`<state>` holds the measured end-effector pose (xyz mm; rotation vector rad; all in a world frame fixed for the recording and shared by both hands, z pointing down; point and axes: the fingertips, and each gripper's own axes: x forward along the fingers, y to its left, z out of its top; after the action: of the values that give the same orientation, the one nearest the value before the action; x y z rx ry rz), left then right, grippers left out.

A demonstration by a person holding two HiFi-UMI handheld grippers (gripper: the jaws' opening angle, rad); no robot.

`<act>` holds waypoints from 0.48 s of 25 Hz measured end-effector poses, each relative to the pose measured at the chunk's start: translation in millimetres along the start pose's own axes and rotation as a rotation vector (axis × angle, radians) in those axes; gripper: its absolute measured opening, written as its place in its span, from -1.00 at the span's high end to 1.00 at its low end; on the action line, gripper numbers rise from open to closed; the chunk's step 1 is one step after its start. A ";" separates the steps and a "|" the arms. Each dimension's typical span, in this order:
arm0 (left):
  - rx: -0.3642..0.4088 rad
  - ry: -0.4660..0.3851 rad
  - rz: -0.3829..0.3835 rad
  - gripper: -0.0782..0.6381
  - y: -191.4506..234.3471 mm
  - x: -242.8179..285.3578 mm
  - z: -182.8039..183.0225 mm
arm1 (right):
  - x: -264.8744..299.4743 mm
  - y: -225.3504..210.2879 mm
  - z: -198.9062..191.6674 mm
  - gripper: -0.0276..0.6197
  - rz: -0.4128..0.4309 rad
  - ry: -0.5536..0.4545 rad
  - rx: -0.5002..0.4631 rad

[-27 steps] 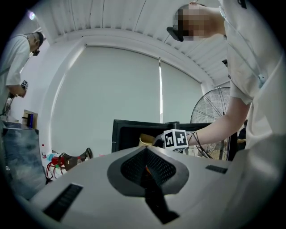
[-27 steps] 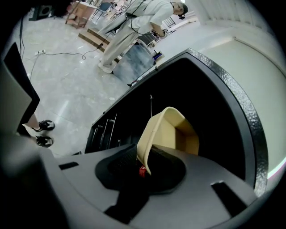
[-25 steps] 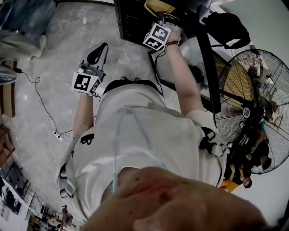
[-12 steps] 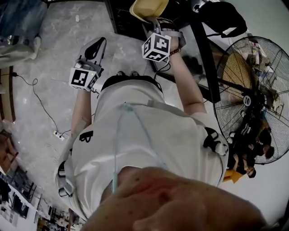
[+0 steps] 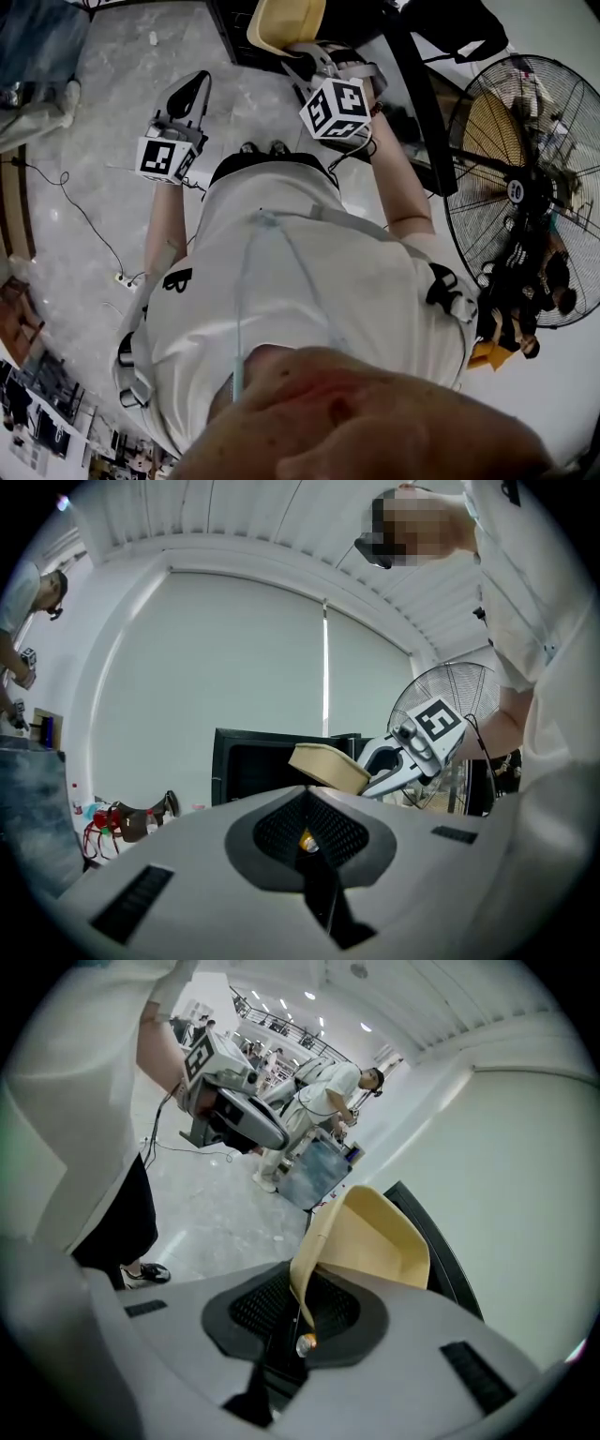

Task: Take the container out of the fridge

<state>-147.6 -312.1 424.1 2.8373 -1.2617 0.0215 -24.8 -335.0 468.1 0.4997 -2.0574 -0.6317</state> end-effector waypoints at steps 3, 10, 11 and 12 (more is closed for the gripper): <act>0.005 0.000 0.007 0.76 0.1 -1.0 1.5 | -11.3 6.7 11.0 0.73 0.014 -0.051 0.010; 0.006 -0.006 -0.008 0.76 -8.4 -1.3 2.5 | -29.6 13.2 23.5 0.77 0.008 -0.144 0.043; 0.005 -0.005 -0.009 0.76 -9.3 -1.3 1.7 | -29.7 14.6 22.8 0.77 0.008 -0.141 0.042; 0.003 -0.004 -0.010 0.76 -10.4 -1.1 1.1 | -29.6 15.9 21.6 0.77 0.009 -0.138 0.044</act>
<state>-140.6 -304.4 422.6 2.8472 -1.2500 0.0168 -29.7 -300.4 448.6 0.4830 -2.2066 -0.6320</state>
